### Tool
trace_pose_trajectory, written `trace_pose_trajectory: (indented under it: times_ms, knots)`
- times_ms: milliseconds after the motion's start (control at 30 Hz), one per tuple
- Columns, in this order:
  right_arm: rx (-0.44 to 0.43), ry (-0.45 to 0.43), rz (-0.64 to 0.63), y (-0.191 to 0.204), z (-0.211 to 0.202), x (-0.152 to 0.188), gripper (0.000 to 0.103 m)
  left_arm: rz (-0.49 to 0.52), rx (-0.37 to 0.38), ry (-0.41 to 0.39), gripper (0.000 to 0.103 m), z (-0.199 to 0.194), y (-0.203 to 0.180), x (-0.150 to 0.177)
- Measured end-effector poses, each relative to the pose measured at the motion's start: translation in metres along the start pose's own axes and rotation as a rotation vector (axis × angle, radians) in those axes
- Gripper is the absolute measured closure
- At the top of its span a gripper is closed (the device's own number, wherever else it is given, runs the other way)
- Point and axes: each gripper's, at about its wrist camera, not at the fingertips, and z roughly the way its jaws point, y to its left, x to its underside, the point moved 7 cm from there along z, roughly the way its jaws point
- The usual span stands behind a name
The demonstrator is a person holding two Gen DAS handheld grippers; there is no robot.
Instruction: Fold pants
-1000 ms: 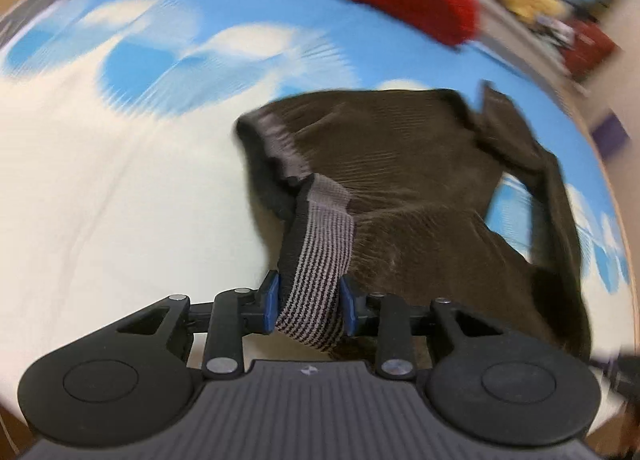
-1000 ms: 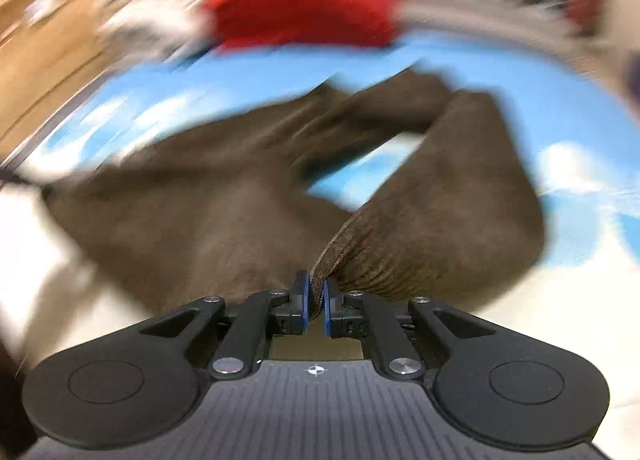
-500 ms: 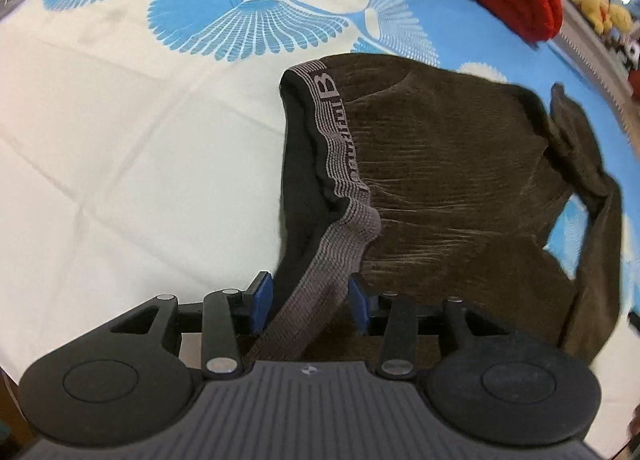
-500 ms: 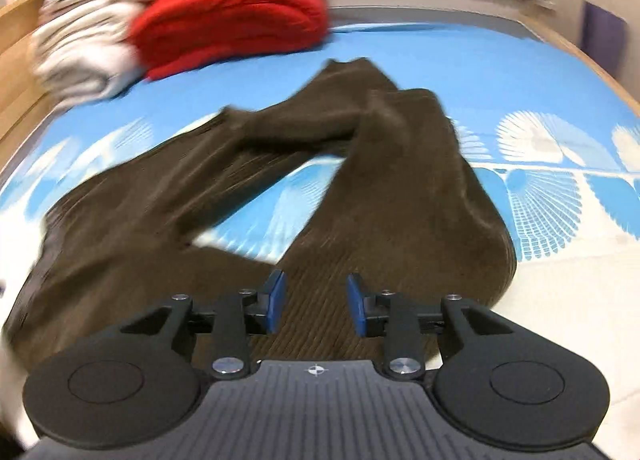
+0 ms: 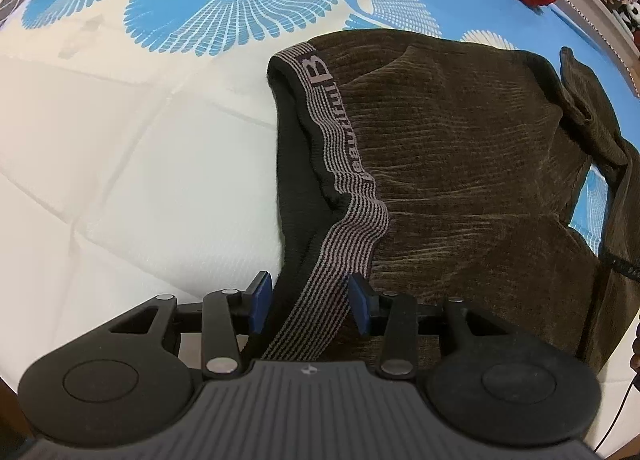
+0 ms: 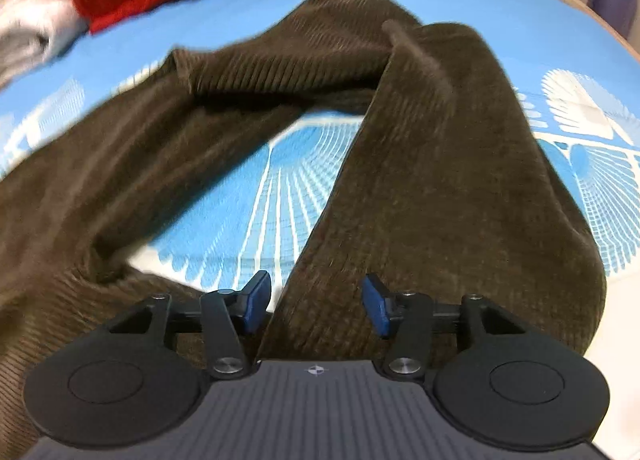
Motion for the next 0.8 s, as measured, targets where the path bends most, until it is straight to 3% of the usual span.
trace_pose_trajectory:
  times_ms: [67,100,133,267,367,500,600,667,733,800]
  knots:
    - [0.024,0.005,-0.051,0.001,0.002,0.003,0.069,-0.007,0.000,-0.006,0.056,-0.001,0.002,0.000]
    - [0.007,0.012,-0.045,-0.001,-0.002,0.004,0.088,-0.011,-0.001,-0.005,0.056,-0.001,0.003,0.001]
    - [0.002,0.007,-0.010,-0.009,-0.010,0.003,0.090,-0.016,-0.002,-0.001,0.056,-0.001,0.005,0.003]
    - [-0.001,-0.069,0.094,-0.060,-0.059,0.003,0.091,0.005,-0.002,-0.009,0.056,-0.006,0.006,0.007]
    - [0.018,-0.054,0.112,-0.113,-0.091,0.033,0.092,0.016,0.011,-0.025,0.056,-0.012,0.006,0.012]
    - [-0.046,0.127,0.124,-0.171,-0.107,0.113,0.092,0.031,0.015,-0.018,0.056,-0.014,0.002,0.019]
    - [-0.123,0.251,0.018,-0.175,-0.113,0.168,0.091,0.054,0.024,-0.022,0.056,-0.016,-0.007,0.020]
    - [-0.183,0.221,-0.030,-0.171,-0.128,0.177,0.088,0.059,0.025,-0.022,0.056,-0.015,-0.011,0.019]
    - [-0.214,0.121,-0.026,-0.173,-0.149,0.166,0.081,0.057,0.027,-0.030,0.056,-0.016,-0.015,0.018]
    - [-0.219,-0.026,0.006,-0.180,-0.171,0.144,0.081,0.057,0.030,-0.032,0.056,-0.014,-0.018,0.016]
